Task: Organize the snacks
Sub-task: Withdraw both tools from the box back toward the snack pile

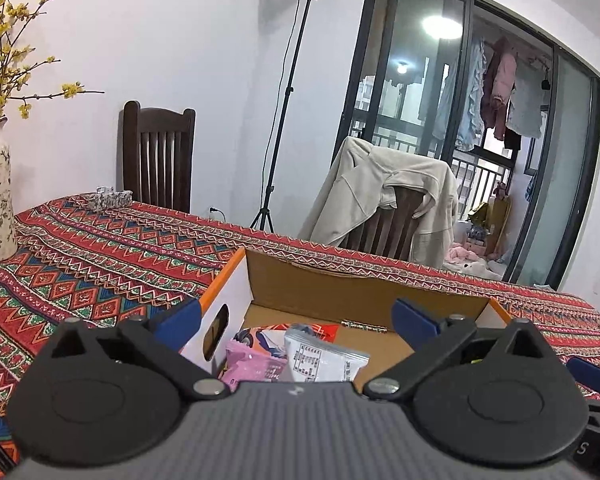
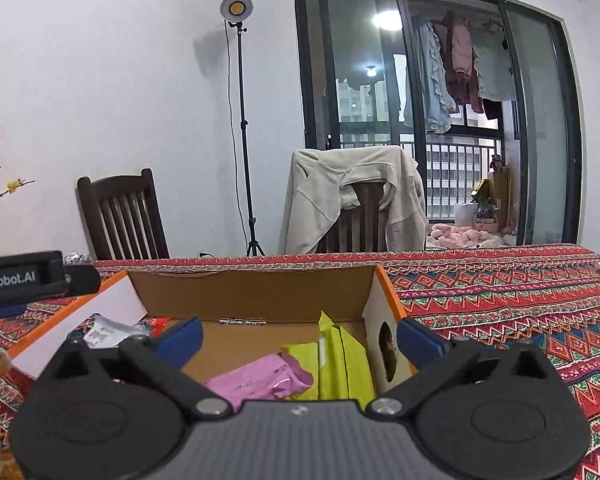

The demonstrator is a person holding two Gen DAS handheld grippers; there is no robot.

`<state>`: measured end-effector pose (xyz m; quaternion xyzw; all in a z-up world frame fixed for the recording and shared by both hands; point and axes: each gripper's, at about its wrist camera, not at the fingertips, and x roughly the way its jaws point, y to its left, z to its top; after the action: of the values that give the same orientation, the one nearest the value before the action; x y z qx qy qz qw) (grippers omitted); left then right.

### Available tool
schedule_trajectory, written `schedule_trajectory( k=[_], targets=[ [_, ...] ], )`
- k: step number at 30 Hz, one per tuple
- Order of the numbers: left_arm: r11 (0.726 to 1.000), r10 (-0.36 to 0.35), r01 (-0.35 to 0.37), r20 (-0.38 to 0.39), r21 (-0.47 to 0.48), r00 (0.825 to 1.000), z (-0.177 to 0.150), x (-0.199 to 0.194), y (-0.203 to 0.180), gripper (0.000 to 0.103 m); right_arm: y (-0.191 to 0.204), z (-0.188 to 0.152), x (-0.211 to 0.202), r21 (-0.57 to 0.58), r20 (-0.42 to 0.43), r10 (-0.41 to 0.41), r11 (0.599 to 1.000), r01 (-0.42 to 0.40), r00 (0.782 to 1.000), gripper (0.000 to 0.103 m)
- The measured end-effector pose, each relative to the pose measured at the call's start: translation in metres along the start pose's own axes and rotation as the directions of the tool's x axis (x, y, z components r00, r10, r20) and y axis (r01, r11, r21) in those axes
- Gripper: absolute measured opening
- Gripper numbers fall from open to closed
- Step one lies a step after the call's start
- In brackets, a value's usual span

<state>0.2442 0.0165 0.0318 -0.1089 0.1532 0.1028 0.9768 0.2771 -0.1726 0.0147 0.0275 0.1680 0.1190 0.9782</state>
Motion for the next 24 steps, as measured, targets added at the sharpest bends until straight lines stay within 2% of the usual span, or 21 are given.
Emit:
schedule_trajectory(
  k=[15, 24],
  targets=[
    [0.999, -0.034, 0.034, 0.047, -0.001, 0.998, 0.015, -0.025, -0.007, 0.103, -0.001, 0.01, -0.015, 0.004, 0.01, -0.002, 1.0, 0.002, 1.0, 0.103],
    [0.998, -0.061, 0.061, 0.056, 0.009, 0.997, 0.019, -0.055, -0.002, 0.103, 0.002, 0.015, -0.047, -0.026, 0.014, 0.0, 1.0, 0.001, 1.0, 0.103]
  ],
)
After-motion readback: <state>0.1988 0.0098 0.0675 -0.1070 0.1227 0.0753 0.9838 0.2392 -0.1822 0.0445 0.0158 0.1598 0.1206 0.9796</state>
